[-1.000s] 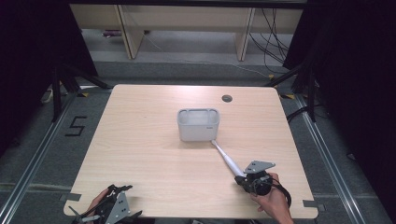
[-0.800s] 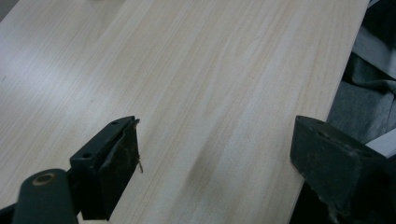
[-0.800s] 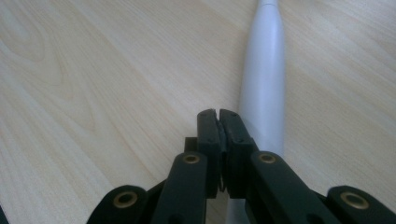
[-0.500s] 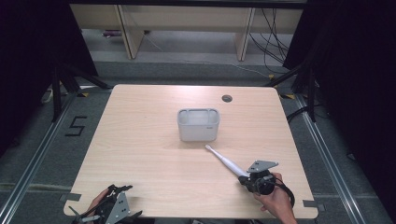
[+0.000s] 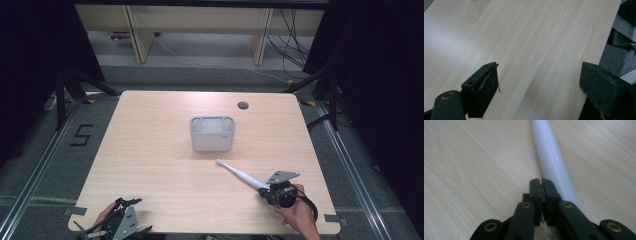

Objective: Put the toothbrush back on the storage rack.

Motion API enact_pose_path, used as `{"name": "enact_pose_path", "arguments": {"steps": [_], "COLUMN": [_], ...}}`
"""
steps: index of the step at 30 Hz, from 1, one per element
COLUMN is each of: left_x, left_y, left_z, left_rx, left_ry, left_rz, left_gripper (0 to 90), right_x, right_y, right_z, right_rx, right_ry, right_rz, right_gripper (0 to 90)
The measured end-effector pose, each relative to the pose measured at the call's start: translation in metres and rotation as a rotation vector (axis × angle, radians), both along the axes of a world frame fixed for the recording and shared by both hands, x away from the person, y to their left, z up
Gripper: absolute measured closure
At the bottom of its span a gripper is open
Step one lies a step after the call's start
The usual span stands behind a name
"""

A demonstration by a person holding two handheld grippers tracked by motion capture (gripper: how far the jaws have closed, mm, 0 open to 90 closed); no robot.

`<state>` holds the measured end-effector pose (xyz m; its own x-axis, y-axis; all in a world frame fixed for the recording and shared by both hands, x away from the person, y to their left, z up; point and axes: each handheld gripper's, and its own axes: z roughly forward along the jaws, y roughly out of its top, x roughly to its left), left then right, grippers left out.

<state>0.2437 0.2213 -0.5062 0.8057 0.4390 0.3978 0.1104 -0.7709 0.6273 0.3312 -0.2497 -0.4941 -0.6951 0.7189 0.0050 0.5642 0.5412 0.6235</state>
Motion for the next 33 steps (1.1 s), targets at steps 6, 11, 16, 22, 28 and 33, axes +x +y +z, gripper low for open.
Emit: {"name": "enact_pose_path", "arguments": {"steps": [6, 11, 16, 22, 28, 33], "left_x": [0.0, 0.0, 0.0, 0.0, 0.001, 0.0], "left_y": [0.0, 0.0, 0.0, 0.0, 0.002, 0.001], "left_z": [0.0, 0.0, -0.001, 0.0, 0.0, 0.0], "left_rx": [-0.001, -0.002, -0.001, -0.003, 0.0, 0.001], "left_ry": [-0.002, -0.003, 0.003, 0.002, 0.02, 0.02], "left_rz": [0.002, 0.002, 0.002, 0.004, -0.004, -0.004], "left_gripper": [15.1, 15.1, 15.1, 15.1, 15.1, 15.1], "right_x": [0.001, -0.002, 0.0, 0.012, 0.025, 0.036], "right_y": [-0.003, -0.002, 0.001, 0.017, 0.031, 0.039], "right_z": [0.002, 0.004, 0.013, 0.037, 0.038, 0.038], "right_rx": [-0.019, -0.002, -0.026, -0.164, -0.246, -0.288], "right_ry": [0.002, 0.059, -0.02, -0.034, 0.024, 0.059], "right_rz": [0.0, -0.056, 0.011, 0.08, 0.116, 0.14], "right_gripper": [86.9, 86.5, 72.3, 46.9, 45.6, 46.1]}}
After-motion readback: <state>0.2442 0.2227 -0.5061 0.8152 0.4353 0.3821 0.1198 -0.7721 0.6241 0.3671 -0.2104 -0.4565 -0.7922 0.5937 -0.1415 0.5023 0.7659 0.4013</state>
